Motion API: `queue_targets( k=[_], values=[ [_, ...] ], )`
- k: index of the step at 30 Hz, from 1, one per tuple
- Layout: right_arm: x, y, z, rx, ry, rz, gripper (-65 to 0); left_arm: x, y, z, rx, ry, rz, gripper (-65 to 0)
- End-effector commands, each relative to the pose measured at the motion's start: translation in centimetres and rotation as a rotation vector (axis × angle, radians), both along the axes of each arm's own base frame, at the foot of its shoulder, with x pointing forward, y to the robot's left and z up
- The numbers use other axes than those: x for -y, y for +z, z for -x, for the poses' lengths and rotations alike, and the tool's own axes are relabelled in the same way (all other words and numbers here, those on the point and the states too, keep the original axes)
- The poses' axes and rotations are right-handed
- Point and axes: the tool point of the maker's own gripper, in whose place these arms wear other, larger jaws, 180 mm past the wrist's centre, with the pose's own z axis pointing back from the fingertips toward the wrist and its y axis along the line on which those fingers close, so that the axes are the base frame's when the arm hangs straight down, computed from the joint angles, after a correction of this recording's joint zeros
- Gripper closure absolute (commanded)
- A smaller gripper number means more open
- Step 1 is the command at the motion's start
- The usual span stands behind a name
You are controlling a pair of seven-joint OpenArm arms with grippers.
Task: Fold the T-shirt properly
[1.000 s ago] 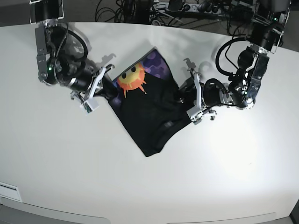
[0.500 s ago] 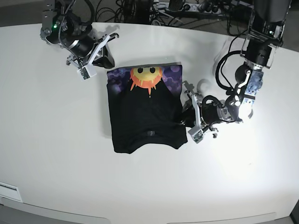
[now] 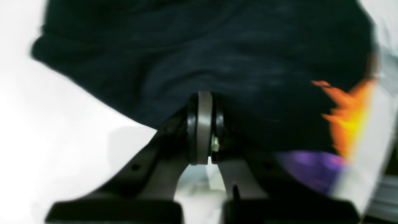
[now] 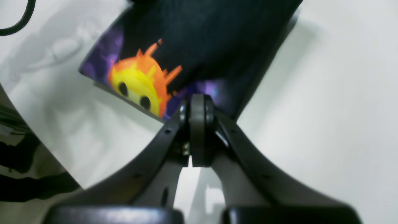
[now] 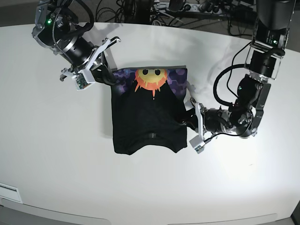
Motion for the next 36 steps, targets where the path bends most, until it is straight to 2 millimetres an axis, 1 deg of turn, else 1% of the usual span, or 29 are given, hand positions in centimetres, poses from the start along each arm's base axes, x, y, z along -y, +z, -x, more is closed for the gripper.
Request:
queue_targets(
  k=[1, 3, 4, 6, 7, 10, 12, 14, 16, 21, 25, 27, 30, 33, 36],
  values=[
    [0.0, 2.0, -0.3, 0.067, -0.002, -0.02, 0.0, -0.4, 3.1, -1.1, 0.06, 0.004, 0.053, 0.0],
    [1.2, 3.1, -0.4, 0.09, -0.061, -0.013, 0.0, -1.0, 5.7, -0.7, 0.076, 0.002, 0.123, 0.0],
    [2.2, 3.1, -0.4, 0.08, -0.11, -0.009, 0.0, -1.3, 7.3, -0.4, 0.091, 0.001, 0.17, 0.0],
    [4.4, 2.3, 0.0, 0.042, -0.197, 0.011, 0.0, -2.0, 10.9, 0.5, 0.141, 0.0, 0.271, 0.0],
    [5.4, 2.0, 0.3, 0.027, -0.226, 0.024, 0.0, -2.7, 12.1, 0.9, 0.176, 0.003, 0.282, 0.0],
    [7.3, 2.2, 1.0, 0.024, -0.268, 0.014, 0.0, -3.9, 14.9, 2.2, 0.272, 0.014, 0.294, 0.0],
    [8.0, 2.2, 1.7, 0.019, -0.265, 0.012, 0.0, -4.5, 16.0, 3.8, 0.306, 0.008, 0.301, 0.0],
    [8.9, 2.1, 2.5, 0.001, -0.268, 0.022, 0.0, -5.0, 16.2, 5.5, 0.333, 0.005, 0.269, 0.0],
    [10.1, 1.9, 3.6, -0.033, -0.287, 0.022, 0.0, -5.2, 16.1, 7.7, 0.347, 0.002, 0.245, 0.0],
    [12.5, 1.9, 6.5, -0.102, -0.321, 0.014, 0.0, -5.0, 14.7, 13.4, 0.311, -0.004, 0.19, 0.0],
    [14.1, 1.6, 9.1, -0.179, -0.349, 0.037, 0.0, -5.3, 13.5, 17.6, 0.251, 0.014, 0.13, 0.0],
    [14.5, 1.4, 10.5, -0.221, -0.345, 0.049, 0.0, -5.6, 13.2, 19.3, 0.223, 0.037, 0.107, 0.0],
    [14.3, 0.7, 12.6, -0.306, -0.327, 0.048, 0.0, -6.2, 12.5, 21.5, 0.162, 0.085, 0.079, 0.0],
    [14.1, -0.1, 14.9, -0.396, -0.325, 0.059, 0.0, -6.9, 11.1, 23.8, 0.059, 0.134, 0.06, 0.0],
    [13.8, -0.6, 16.6, -0.447, -0.312, 0.068, 0.0, -7.0, 9.6, 26.2, -0.04, 0.177, 0.049, 0.0]
  ],
)
